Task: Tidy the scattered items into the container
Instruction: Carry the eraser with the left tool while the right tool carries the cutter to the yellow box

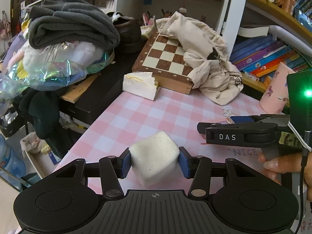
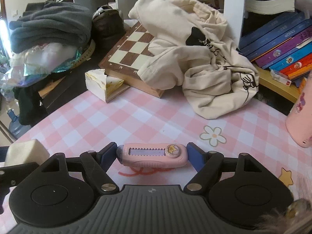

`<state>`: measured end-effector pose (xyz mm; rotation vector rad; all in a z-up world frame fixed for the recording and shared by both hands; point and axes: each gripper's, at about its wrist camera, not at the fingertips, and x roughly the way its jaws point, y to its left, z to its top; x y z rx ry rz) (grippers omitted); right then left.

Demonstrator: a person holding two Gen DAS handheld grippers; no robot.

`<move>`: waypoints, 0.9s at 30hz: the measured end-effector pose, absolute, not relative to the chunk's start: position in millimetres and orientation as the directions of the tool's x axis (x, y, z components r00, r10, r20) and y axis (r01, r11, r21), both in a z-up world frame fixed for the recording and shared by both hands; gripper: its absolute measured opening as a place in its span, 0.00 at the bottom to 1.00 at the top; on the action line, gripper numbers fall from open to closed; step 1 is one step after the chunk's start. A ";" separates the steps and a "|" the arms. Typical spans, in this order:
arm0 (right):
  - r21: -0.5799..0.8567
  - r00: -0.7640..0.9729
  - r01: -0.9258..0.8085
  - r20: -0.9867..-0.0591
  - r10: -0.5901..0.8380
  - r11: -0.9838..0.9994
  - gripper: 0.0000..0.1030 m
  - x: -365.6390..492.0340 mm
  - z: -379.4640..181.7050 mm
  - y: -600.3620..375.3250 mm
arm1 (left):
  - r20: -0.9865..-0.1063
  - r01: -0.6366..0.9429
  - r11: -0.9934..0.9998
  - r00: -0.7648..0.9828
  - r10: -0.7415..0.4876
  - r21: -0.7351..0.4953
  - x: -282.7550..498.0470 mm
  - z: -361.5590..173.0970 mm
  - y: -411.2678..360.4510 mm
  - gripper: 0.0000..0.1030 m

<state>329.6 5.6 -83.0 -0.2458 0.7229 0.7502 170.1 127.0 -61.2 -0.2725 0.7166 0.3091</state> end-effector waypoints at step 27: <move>0.037 0.553 -0.682 -0.627 0.548 0.731 0.74 215.4 -30.7 -55.4 | -0.602 -0.277 0.949 0.787 0.135 -0.149 73.9 -12.9 93.8 0.47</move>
